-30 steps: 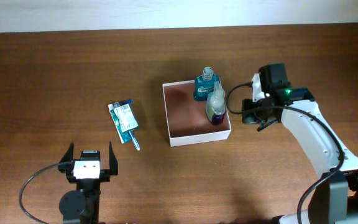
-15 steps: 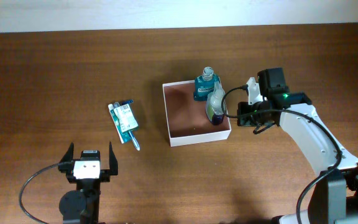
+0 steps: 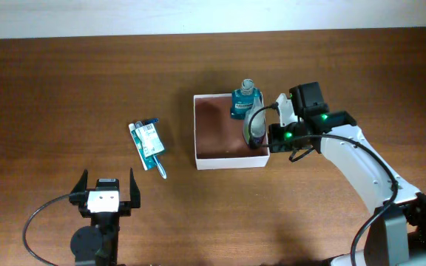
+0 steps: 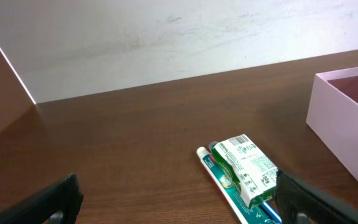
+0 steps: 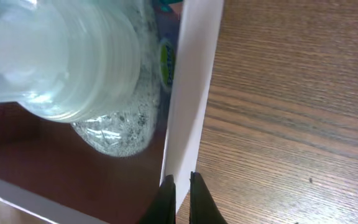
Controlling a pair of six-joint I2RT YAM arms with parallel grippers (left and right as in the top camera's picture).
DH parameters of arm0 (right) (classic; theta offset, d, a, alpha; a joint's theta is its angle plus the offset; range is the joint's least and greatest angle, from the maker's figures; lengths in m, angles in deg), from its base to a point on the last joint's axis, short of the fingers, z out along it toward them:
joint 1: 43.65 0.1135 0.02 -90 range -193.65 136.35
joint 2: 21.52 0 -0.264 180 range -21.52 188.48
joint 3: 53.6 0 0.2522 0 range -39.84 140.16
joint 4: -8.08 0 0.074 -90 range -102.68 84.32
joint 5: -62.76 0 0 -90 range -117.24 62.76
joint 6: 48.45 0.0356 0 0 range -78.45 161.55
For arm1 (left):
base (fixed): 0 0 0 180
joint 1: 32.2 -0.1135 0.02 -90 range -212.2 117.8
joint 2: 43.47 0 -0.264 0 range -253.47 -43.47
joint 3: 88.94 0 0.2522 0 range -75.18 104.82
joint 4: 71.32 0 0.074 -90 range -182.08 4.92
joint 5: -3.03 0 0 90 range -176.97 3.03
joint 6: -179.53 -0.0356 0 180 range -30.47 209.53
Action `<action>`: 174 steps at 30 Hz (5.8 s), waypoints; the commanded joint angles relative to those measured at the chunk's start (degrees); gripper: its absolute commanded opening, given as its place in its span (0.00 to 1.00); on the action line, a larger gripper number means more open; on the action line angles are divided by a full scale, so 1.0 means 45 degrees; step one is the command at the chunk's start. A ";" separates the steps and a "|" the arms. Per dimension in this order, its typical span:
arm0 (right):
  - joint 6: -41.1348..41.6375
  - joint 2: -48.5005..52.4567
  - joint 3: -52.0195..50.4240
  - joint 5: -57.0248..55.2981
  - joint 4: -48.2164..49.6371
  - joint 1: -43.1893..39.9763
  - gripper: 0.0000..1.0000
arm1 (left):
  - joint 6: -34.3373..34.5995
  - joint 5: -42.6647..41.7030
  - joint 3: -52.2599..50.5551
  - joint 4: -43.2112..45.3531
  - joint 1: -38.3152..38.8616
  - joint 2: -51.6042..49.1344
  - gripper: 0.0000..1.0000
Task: Pack container
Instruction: 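Open right gripper, release soap bottle, and withdraw right, then move left gripper down onto the green toothpaste pack, then grasp toothpaste pack with left gripper and carry it over the box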
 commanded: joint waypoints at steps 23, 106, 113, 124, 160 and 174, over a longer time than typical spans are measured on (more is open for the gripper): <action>0.0019 0.0019 -0.0068 -0.2516 0.1321 -0.2739 0.99 | -0.0209 0.0087 -0.0087 0.0039 0.0063 0.0073 0.99; 0.0019 0.0019 -0.0068 -0.2516 0.1311 -0.4614 0.99 | 1.0146 0.4464 1.1288 -0.4498 0.4464 -1.9832 0.99; 0.0019 0.0019 -0.0068 -0.2511 0.1311 -0.4614 0.98 | 1.0108 0.4469 1.1283 -0.3551 0.4464 -2.0303 0.99; 0.0019 0.0019 -0.0068 -0.2511 0.1311 -0.4614 0.99 | 1.0103 0.4799 1.1283 -0.2152 0.4464 -2.1128 0.99; 0.0019 0.0019 -0.0068 -0.2511 0.1311 -0.4614 0.99 | 0.8510 0.5144 1.1492 -0.1778 0.4444 -2.1988 0.52; 0.0019 0.0019 -0.0068 -0.2516 0.1311 -0.4614 0.99 | 0.7325 0.3240 1.3799 -0.3648 0.4959 -1.9045 0.44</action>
